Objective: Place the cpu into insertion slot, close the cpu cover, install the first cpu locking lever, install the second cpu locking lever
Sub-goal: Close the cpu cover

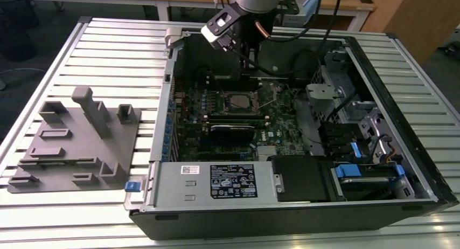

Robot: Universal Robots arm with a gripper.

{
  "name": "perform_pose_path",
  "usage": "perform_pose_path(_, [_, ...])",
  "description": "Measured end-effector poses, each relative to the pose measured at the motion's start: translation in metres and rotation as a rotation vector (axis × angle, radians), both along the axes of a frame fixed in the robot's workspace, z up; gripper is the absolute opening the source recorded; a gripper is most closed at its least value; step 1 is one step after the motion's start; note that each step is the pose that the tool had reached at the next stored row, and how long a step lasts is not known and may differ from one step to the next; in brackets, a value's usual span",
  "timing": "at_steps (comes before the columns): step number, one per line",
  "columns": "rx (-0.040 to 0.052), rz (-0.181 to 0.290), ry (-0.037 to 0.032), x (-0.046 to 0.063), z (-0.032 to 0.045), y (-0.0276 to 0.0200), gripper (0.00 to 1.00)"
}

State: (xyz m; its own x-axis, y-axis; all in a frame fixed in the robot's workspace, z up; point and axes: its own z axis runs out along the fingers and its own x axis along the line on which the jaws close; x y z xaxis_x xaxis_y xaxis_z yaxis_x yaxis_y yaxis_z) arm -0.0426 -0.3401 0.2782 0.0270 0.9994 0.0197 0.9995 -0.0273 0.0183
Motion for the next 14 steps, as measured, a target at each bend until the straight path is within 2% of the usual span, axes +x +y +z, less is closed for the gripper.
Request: perform_pose_path(14, [-0.0003,0.000,0.0002,0.0031,0.0002,0.0000,0.11])
